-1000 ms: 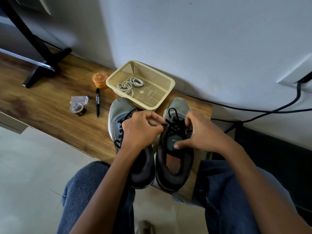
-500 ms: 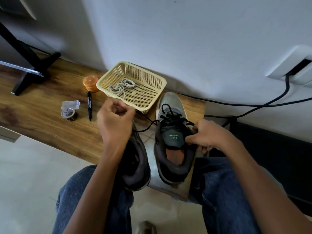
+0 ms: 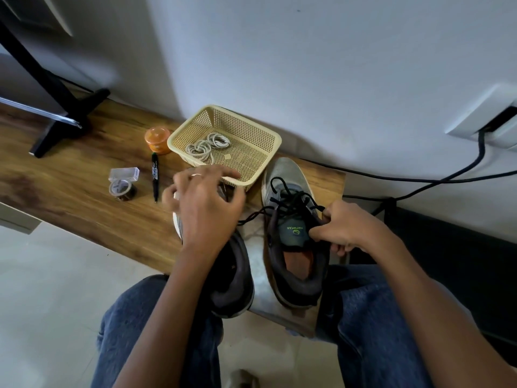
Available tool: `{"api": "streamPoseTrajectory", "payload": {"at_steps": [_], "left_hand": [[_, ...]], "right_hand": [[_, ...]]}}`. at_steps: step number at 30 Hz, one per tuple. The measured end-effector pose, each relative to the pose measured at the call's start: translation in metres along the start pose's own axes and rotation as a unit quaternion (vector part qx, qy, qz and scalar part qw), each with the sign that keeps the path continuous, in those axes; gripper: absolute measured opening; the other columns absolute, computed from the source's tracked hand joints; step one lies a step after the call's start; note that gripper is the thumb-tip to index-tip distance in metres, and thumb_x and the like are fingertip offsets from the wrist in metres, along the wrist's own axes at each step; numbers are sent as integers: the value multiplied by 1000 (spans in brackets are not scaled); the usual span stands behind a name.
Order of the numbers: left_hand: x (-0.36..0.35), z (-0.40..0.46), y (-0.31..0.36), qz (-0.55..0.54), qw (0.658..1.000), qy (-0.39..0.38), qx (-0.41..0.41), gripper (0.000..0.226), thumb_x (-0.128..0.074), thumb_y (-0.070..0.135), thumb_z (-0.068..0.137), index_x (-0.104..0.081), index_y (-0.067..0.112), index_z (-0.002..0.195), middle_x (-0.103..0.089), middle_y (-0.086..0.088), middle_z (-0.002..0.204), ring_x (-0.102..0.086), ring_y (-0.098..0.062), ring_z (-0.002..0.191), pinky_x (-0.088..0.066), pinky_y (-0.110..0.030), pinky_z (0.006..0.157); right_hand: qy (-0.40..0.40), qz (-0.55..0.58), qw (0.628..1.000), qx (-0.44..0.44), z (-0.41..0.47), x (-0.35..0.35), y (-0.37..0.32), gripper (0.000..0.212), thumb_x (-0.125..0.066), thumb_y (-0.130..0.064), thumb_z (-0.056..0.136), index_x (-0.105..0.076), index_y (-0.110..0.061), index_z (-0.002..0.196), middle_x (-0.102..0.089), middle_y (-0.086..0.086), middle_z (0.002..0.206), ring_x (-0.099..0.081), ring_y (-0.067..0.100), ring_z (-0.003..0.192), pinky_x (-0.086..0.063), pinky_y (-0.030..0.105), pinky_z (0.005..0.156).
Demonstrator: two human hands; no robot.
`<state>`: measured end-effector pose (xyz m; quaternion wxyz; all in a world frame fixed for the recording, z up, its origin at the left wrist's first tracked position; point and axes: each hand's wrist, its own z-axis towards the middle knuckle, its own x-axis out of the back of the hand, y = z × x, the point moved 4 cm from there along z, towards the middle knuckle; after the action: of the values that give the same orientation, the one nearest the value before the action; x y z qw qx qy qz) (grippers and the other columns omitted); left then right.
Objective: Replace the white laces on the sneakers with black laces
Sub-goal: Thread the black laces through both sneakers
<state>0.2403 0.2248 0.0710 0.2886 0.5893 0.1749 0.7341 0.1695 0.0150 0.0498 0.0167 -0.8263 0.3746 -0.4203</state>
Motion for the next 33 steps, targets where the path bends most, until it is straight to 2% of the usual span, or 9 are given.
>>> {"api": "streamPoseTrajectory", "payload": {"at_steps": [4,7,11,18,22,25,27,29,33], "left_hand": [[-21,-9,6,25,980,-156,-121,16,-71,39,81,-72,37,97,-57,19,113,-32,-17,121,-18,-46,107],[-29,-14,8,58,970,-191,-138,17,-66,46,84,-72,35,95,-59,21,110,-32,-14,119,-15,-47,111],[-25,-12,11,78,978,-138,-133,16,-63,46,86,-73,33,86,-59,22,95,-37,-13,116,-11,-44,110],[2,-4,8,39,995,75,-44,9,-58,29,85,-59,21,81,-57,9,89,-52,-17,93,-26,-50,101],[-2,-6,10,8,997,64,-52,12,-54,30,86,-59,20,85,-59,10,87,-49,-10,91,-20,-38,100],[-8,-5,7,9,999,23,-48,11,-53,33,90,-59,24,87,-59,13,79,-45,-5,91,-14,-32,99],[-13,-7,5,23,999,-21,-45,11,-52,35,91,-60,29,89,-59,13,79,-48,-7,94,-10,-30,98],[-19,-9,5,31,996,-64,-50,13,-51,40,92,-60,31,94,-62,14,85,-49,-8,100,-8,-29,98],[-27,-12,7,34,991,-110,-66,22,-48,47,92,-62,34,103,-64,15,93,-49,-9,105,-9,-28,93]], "right_hand": [[10,-7,1000,5,2,-1,0,23,-64,-30,83,-59,-7,80,-65,5,56,-64,16,49,-46,22,46],[18,-15,1000,13,3,-2,-1,28,-62,-34,86,-61,-7,85,-66,4,57,-67,17,52,-52,27,53],[20,-23,999,10,4,-2,0,25,-59,-31,88,-60,-7,88,-66,6,57,-66,18,51,-58,33,64],[8,-30,999,-6,2,0,0,20,-59,-31,86,-57,-11,83,-66,6,58,-65,20,52,-57,31,62],[-1,-10,1000,8,2,1,1,42,-60,-52,86,-59,-10,83,-66,3,59,-65,16,52,-49,24,51],[34,17,999,22,1,6,1,70,-46,-77,77,-57,-9,83,-67,9,79,-66,23,71,-48,31,62],[83,58,994,29,5,11,1,69,-41,-69,86,-59,-3,97,-62,13,87,-59,24,77,-48,37,71],[112,130,984,46,11,13,1,48,-51,-48,94,-62,-2,105,-62,13,89,-52,18,74,-42,35,70],[121,249,960,43,19,13,2,6,-68,-15,87,-64,-18,90,-61,1,89,-55,12,75,-45,27,64]]}}
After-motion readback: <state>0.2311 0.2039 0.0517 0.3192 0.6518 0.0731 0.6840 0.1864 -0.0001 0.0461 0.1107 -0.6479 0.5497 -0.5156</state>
